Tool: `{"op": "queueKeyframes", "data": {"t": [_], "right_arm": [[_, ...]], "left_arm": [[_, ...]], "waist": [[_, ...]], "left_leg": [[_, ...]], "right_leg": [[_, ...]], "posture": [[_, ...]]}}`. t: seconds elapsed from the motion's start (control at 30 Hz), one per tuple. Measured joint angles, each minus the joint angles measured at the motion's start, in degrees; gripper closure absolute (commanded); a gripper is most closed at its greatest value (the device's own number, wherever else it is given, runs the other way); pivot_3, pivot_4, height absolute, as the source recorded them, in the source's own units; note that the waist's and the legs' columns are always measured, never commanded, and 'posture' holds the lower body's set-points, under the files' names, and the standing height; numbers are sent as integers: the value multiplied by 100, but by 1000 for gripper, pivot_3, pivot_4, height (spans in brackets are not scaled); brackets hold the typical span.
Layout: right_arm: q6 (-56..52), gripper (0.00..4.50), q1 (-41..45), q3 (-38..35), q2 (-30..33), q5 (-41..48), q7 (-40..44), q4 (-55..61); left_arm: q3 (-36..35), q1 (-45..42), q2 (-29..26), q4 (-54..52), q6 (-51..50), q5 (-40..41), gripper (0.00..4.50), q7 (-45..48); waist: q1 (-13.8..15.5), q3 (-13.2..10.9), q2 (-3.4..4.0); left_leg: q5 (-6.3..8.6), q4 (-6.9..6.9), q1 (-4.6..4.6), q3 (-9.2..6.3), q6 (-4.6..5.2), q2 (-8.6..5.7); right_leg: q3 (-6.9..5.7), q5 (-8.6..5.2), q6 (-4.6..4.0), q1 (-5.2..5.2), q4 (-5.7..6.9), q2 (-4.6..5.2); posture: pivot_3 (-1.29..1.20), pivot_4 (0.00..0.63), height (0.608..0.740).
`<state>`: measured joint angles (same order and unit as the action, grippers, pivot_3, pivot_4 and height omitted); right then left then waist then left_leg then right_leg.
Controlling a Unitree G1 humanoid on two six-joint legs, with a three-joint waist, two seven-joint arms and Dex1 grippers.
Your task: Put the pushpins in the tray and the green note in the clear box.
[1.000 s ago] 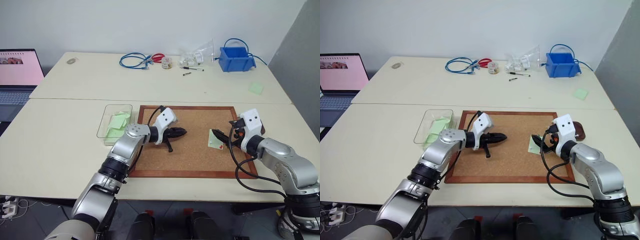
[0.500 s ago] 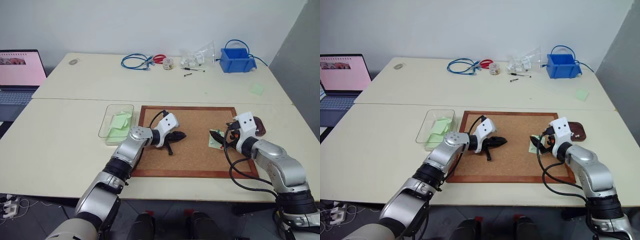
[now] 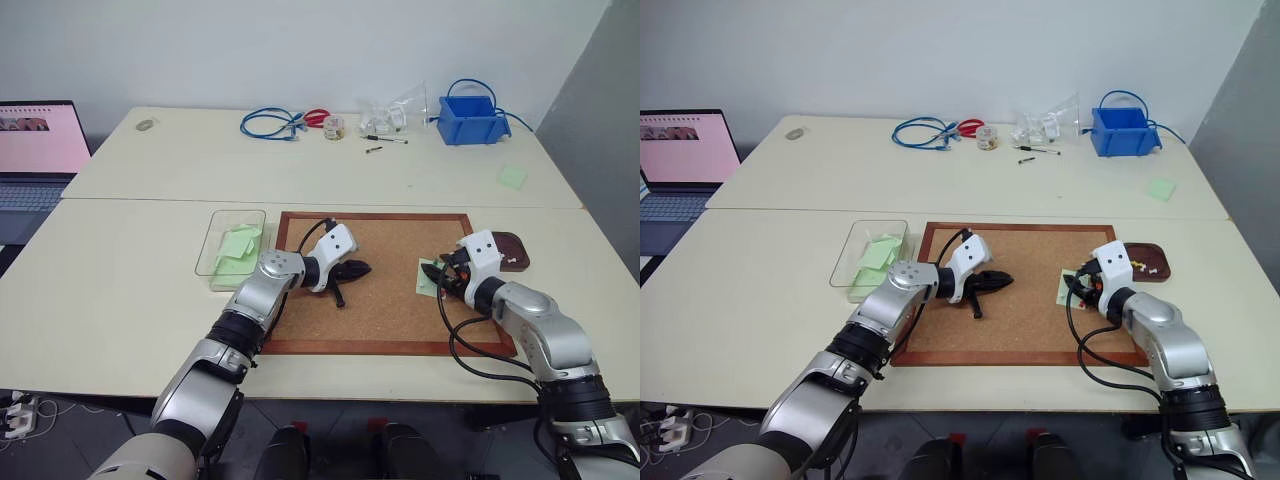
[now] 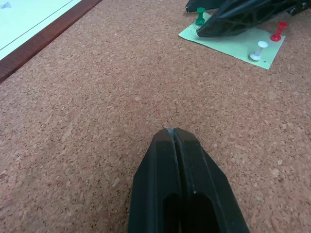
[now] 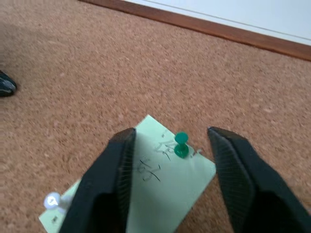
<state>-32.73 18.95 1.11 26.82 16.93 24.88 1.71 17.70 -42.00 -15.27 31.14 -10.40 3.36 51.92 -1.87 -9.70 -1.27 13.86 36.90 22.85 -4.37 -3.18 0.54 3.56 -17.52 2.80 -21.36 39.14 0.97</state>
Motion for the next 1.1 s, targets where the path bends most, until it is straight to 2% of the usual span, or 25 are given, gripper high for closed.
{"op": "queueKeyframes", "data": {"t": [0.27,0.67,0.83,1.1], "right_arm": [[55,4464,10,-164,-73,-6,-11,-86],[-88,4464,-32,-252,-101,15,-72,144],[-306,4464,13,-855,-170,374,-258,1071],[-530,4464,28,-1114,-257,448,-550,1068]], "left_arm": [[0,0,0,19,58,-18,4500,-2],[-11,-56,5,97,90,-24,4500,-4],[-14,-59,-3,100,83,-39,4500,-10],[-14,-59,-6,99,84,-39,4500,-7]], "waist": [[0,0,0],[-1,-1,2],[-6,-1,3],[-9,-1,3]], "left_leg": [[0,0,0,0,0,0],[0,-1,4,0,0,0],[0,-3,2,-2,0,1],[0,-3,2,-1,0,1]], "right_leg": [[0,0,0,0,0,0],[1,0,0,-5,0,0],[-1,0,0,-2,-1,-1],[0,0,0,-3,-1,-1]], "posture": [[0,150,740],[0,150,740],[0,150,740],[0,150,740]]}}
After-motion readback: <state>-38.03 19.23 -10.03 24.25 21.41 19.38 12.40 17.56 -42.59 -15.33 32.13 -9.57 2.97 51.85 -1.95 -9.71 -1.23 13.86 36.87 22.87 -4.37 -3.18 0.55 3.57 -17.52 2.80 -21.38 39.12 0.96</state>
